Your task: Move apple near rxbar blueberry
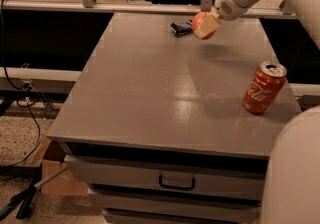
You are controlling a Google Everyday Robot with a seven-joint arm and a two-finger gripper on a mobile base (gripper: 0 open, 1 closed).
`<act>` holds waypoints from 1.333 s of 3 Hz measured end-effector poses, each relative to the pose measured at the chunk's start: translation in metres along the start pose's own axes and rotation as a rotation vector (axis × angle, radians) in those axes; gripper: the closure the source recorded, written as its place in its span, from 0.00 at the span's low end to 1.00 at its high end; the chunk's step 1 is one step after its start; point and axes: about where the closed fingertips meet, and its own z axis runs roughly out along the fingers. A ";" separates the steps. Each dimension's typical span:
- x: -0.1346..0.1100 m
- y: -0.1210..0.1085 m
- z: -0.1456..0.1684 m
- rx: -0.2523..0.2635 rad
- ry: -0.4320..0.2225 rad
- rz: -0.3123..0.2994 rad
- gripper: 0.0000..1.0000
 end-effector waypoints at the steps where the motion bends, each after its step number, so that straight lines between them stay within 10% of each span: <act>1: -0.010 -0.001 0.022 -0.024 -0.007 0.015 1.00; 4: -0.011 -0.005 0.042 -0.041 0.013 0.036 0.38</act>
Offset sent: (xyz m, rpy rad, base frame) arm 0.0438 0.0188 -0.0154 0.0419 0.0197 -0.0143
